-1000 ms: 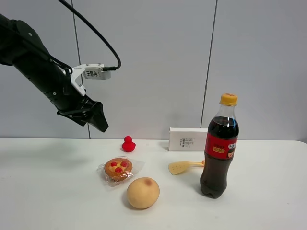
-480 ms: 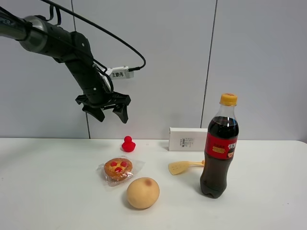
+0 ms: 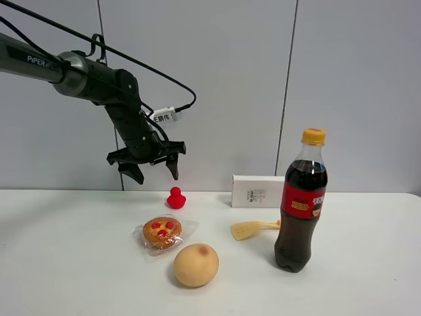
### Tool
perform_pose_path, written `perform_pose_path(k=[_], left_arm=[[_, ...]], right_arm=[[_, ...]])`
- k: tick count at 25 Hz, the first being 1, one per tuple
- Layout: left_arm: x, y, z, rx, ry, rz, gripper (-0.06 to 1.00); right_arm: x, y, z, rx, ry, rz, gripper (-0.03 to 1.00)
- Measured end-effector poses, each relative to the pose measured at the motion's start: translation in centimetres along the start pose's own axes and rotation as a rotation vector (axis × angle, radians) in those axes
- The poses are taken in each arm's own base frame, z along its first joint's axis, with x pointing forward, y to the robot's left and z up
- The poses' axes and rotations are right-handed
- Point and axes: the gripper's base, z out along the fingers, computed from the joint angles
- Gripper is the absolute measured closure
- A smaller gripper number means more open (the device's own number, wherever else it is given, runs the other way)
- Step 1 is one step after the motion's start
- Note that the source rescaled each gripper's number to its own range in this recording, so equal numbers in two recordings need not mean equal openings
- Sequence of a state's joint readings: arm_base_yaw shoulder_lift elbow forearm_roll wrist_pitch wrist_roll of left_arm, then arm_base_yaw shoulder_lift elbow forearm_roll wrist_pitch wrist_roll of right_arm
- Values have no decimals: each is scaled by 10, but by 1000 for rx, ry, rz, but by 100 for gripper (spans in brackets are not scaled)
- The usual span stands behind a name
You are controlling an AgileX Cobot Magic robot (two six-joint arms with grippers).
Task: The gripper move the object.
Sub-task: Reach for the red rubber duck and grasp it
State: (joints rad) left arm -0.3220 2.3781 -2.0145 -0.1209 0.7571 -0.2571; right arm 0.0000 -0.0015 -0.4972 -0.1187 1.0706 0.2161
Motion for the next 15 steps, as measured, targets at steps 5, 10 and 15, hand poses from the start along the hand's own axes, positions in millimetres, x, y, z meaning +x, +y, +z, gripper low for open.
perform_pose_path(k=[5,10,15], left_arm=[[7,-19,5,-28,-18,127,-1],[16,-31,15,-62,-22,218,-1],[16,-38,16,-54,-54,244,-1]], right_arm=[[0,0,0,0,0,0,-3],[0,0,0,0,0,0,-3],[0,0,0,0,0,0,-3]])
